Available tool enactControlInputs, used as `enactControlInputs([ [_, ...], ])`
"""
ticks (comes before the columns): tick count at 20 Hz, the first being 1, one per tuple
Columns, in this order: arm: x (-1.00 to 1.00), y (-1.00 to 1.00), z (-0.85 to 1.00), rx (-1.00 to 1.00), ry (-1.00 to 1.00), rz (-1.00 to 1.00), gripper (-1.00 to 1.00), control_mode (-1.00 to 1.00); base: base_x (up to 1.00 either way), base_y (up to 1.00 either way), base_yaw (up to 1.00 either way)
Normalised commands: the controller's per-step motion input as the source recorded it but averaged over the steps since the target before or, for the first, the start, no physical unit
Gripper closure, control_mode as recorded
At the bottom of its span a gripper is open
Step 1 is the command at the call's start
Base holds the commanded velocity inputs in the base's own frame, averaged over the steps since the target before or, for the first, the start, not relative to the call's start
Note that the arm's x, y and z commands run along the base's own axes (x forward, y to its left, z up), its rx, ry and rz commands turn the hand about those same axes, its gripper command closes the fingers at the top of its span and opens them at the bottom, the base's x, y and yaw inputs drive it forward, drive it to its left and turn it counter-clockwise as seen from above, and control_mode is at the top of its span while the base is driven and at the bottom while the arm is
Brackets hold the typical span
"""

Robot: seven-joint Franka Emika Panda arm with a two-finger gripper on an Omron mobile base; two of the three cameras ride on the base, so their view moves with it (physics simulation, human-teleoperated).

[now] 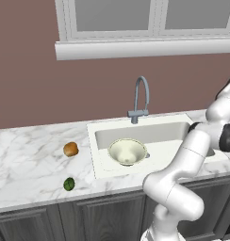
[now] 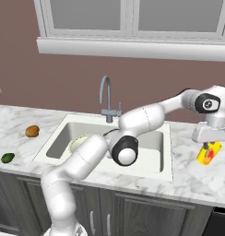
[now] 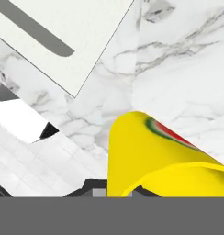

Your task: Remove the potato and avocado from the sink. Then move the bowl and cup from the counter to the sink for washing.

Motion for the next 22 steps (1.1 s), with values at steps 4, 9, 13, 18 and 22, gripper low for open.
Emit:
enactControlInputs([
  [4,-0.26,0.38,0.12,0.14,0.0,0.0,1.0,-1.0,0.0,0.0,0.0],
  [9,-0.27,0.4,0.04,0.08,-0.06,0.0,1.0,-1.0,0.0,0.0,0.0],
  [13,-0.28,0.42,0.0,0.03,-0.15,0.01,1.0,-1.0,0.0,0.0,0.0],
  [18,-0.19,0.39,0.0,-0.07,-0.28,0.08,1.0,-1.0,0.0,0.0,0.0],
  [22,-0.17,0.43,0.0,-0.16,-0.23,0.05,1.0,-1.0,0.0,0.0,0.0],
])
